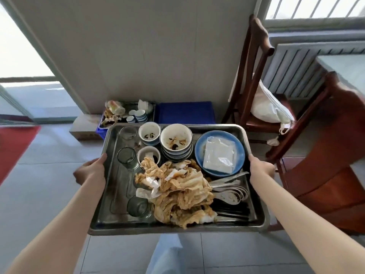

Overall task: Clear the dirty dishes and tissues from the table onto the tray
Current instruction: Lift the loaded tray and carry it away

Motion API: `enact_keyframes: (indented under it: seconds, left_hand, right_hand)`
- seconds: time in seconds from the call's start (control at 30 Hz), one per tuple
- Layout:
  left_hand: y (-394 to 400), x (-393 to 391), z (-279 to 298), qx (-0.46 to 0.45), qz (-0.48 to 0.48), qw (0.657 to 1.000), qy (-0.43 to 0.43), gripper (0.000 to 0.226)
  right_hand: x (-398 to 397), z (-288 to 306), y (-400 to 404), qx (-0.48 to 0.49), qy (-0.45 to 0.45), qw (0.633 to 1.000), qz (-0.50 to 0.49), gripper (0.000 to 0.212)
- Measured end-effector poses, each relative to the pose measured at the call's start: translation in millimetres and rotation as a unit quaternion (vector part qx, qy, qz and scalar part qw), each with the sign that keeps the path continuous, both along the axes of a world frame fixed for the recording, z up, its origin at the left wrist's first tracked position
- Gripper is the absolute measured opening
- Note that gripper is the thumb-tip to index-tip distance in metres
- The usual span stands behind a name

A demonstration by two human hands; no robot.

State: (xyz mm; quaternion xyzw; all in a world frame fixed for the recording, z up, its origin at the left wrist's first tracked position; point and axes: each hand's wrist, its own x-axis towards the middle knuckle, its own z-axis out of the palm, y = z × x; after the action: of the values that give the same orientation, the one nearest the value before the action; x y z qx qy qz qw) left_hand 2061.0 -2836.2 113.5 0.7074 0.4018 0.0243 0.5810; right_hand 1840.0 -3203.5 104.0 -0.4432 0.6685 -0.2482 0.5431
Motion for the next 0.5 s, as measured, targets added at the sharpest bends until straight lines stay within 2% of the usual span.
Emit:
enact_keyframes:
  seconds: [0.13,0.3,0.5]
  left_hand:
    - [-46,86,5,0.008,-0.029,1.000,-0.001,0.031]
    - [-103,175,-1,0.006,-0.043,0.999,-0.002,0.030]
    - [-179,272,-29,-0.006,-0.033,0.999,0.015,0.033]
  right_hand:
    - [77,-7,-36,0.017,-0.012,1.000,-0.023,0.042]
    - [160,-16,-88,0.006,0.004,0.999,-0.040,0.029]
    - [252,-41,-166,0.006,0.032,0.999,-0.041,0.037]
